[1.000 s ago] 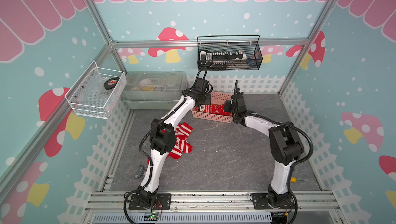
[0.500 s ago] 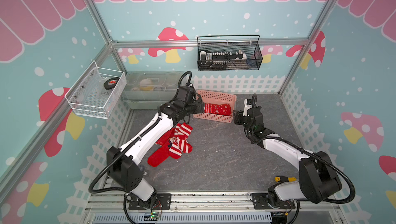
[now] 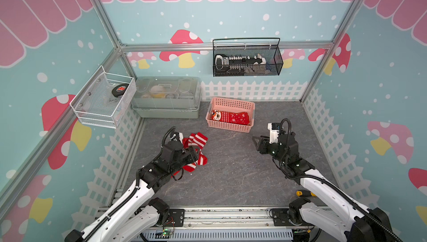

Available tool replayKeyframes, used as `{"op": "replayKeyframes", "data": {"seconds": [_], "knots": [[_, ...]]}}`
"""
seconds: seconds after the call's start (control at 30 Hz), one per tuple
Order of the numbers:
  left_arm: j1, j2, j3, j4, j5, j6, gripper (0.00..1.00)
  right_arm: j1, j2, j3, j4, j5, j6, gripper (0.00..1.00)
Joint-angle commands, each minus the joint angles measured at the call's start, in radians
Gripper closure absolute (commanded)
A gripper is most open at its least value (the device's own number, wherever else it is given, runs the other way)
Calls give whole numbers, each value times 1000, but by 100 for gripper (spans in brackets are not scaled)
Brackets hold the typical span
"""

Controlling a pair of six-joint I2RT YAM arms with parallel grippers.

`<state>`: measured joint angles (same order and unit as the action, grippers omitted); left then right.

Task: Place the socks together as a pair
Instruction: Pick up the sock at the center of the board.

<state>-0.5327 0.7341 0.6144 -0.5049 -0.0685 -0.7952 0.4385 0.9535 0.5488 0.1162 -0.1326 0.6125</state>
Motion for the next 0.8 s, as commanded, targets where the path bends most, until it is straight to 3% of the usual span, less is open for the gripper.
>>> {"op": "replayKeyframes", "data": {"seconds": [0.0,0.17,0.33,0.57,0.77], "knots": [[-4,-121,-97,-21,-61,-154,37,74,-23,-14,-51,9,35,45],[-6,-255,-224,34,-40,-268,37,223,96,23,-6,89,37,45],[-6,-264,-264,39,-24,-304,37,302,362,124,109,44,72,45],[-6,-266,-228,-24,-99,-237,37,413,656,327,98,67,49,45],[-7,-320,-215,-25,-106,-235,37,445,862,484,94,-16,87,49]]}}
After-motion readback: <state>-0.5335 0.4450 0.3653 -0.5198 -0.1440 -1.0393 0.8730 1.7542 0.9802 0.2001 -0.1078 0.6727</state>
